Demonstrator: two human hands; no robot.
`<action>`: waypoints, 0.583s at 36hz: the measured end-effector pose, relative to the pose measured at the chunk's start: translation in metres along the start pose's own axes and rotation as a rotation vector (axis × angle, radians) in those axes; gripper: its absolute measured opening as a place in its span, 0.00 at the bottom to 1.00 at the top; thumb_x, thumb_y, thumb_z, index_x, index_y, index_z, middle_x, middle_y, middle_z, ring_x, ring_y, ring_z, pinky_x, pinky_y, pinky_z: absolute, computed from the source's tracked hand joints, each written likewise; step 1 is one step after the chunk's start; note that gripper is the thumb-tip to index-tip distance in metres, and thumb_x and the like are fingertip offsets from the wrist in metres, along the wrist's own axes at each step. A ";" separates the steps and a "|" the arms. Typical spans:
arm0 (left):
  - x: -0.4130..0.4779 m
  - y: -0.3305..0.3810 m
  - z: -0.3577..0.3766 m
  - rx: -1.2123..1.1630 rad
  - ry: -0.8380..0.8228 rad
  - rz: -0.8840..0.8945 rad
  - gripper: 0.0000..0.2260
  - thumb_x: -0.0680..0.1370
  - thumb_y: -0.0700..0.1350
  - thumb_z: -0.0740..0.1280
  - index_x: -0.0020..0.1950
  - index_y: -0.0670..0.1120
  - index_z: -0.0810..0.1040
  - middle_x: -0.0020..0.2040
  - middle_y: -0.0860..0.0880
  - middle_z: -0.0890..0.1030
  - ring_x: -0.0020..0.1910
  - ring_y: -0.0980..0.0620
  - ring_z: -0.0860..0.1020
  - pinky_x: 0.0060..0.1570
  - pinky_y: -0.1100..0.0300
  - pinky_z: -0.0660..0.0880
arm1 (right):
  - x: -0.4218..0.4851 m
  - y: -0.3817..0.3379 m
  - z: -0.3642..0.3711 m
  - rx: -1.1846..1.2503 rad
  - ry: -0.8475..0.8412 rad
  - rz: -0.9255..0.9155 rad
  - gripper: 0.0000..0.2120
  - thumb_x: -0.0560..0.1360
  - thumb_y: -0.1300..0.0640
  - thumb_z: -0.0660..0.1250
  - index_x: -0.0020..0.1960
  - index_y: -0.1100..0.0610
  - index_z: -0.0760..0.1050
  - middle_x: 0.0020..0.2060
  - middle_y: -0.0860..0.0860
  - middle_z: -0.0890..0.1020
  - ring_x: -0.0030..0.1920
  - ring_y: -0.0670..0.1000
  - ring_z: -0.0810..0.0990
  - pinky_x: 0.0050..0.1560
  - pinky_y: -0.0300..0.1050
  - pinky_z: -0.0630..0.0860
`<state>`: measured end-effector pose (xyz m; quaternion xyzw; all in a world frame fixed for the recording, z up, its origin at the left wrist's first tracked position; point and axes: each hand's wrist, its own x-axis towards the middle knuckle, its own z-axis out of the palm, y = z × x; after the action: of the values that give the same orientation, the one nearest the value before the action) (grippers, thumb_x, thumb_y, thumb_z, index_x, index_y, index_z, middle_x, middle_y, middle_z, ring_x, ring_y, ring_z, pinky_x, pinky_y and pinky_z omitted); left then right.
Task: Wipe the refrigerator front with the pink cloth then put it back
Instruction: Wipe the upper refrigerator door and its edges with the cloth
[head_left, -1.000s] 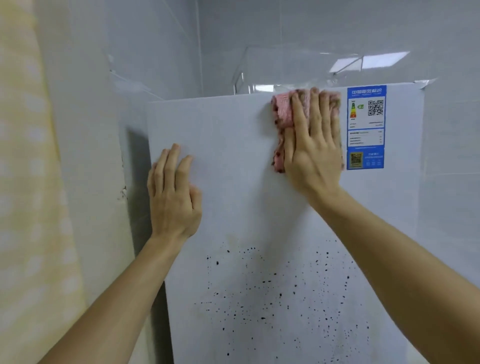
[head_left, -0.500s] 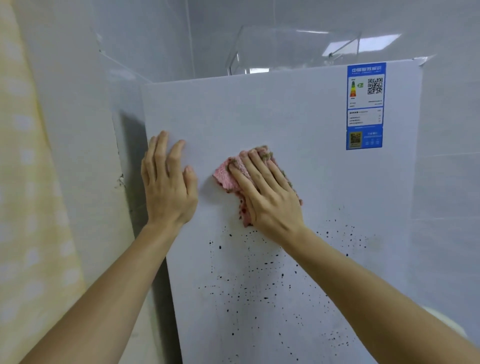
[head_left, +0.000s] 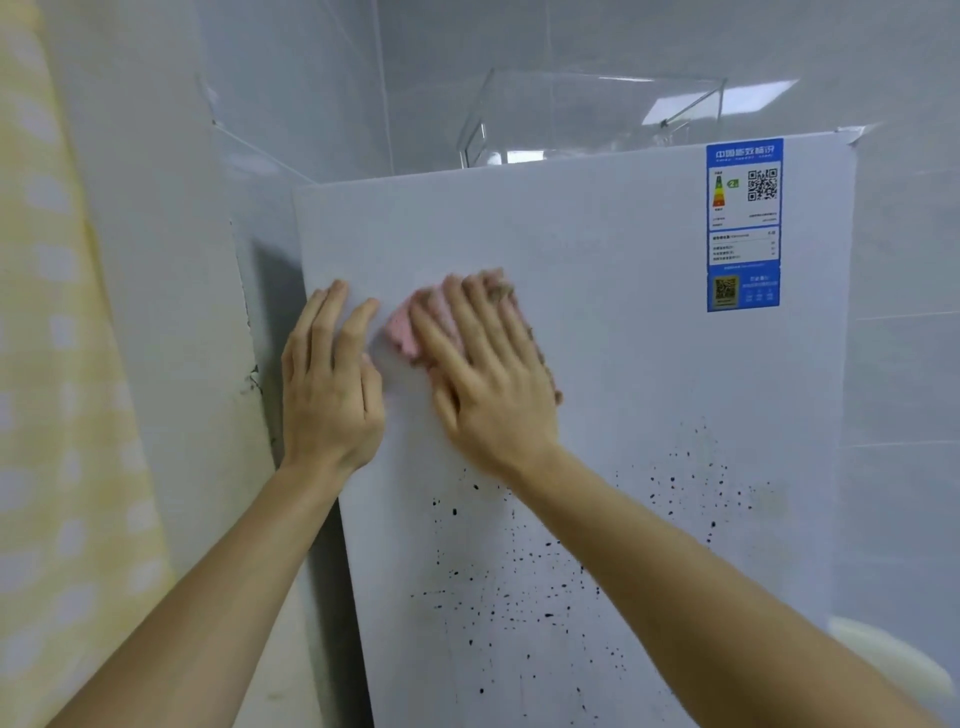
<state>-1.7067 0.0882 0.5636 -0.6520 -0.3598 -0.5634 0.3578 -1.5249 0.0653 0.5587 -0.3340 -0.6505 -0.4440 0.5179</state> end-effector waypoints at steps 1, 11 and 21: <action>0.000 -0.001 -0.001 -0.010 -0.007 -0.002 0.25 0.81 0.38 0.56 0.78 0.42 0.69 0.81 0.42 0.65 0.81 0.41 0.61 0.81 0.48 0.57 | -0.014 -0.005 0.002 0.006 -0.023 -0.041 0.26 0.84 0.57 0.62 0.82 0.56 0.66 0.82 0.58 0.63 0.84 0.57 0.57 0.83 0.58 0.56; -0.001 -0.003 -0.003 -0.040 -0.033 -0.020 0.24 0.82 0.40 0.54 0.78 0.39 0.68 0.81 0.42 0.66 0.82 0.43 0.61 0.82 0.49 0.57 | -0.036 0.028 -0.004 0.069 -0.151 -0.357 0.26 0.78 0.69 0.66 0.75 0.56 0.76 0.77 0.56 0.73 0.79 0.56 0.70 0.79 0.50 0.65; 0.001 -0.007 -0.006 -0.054 -0.057 -0.020 0.24 0.83 0.40 0.55 0.79 0.40 0.69 0.81 0.43 0.67 0.82 0.44 0.61 0.82 0.51 0.55 | 0.067 0.029 0.004 -0.092 0.181 0.157 0.27 0.84 0.64 0.60 0.82 0.64 0.61 0.81 0.65 0.62 0.83 0.64 0.58 0.84 0.60 0.52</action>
<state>-1.7159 0.0867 0.5652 -0.6736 -0.3609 -0.5578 0.3240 -1.5163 0.0784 0.6300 -0.3658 -0.5518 -0.4596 0.5920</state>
